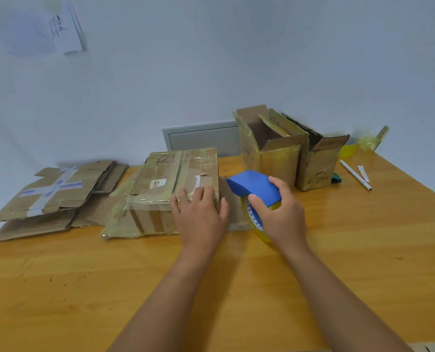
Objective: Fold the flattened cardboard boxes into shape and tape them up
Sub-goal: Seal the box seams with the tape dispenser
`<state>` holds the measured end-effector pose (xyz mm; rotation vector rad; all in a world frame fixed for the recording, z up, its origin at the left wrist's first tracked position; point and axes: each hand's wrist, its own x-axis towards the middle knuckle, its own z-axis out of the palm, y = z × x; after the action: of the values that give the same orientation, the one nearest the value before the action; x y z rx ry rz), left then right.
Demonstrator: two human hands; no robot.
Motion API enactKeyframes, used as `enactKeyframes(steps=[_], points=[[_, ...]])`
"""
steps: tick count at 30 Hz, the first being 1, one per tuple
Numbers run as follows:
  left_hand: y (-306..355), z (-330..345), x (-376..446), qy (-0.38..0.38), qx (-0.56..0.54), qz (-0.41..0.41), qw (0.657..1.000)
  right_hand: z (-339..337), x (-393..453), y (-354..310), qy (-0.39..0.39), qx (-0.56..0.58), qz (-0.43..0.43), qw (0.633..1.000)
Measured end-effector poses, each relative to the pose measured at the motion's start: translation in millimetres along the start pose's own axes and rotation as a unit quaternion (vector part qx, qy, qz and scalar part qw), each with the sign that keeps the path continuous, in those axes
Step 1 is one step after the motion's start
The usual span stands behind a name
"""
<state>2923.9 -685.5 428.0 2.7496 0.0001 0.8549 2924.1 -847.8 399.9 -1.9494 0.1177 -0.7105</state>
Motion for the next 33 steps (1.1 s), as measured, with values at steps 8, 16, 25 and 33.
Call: enactKeyframes(steps=[8,16,25,33], points=[[-10.5,13.0,-3.0,0.035,0.007,0.045,0.998,-6.3,-7.7,6.5,0.026,0.019,0.003,0.999],[-26.7,9.6,1.5,0.056,-0.021,0.106,0.993,-11.0,-14.1,12.4,0.015,0.037,-0.038,0.998],[-45.6,5.7,13.0,0.052,-0.035,0.169,0.984,-13.8,-15.8,12.1,0.009,0.052,-0.049,0.997],[-54.3,8.9,13.6,0.077,-0.035,0.198,0.977,-13.1,-16.6,13.2,0.012,0.065,-0.056,0.996]])
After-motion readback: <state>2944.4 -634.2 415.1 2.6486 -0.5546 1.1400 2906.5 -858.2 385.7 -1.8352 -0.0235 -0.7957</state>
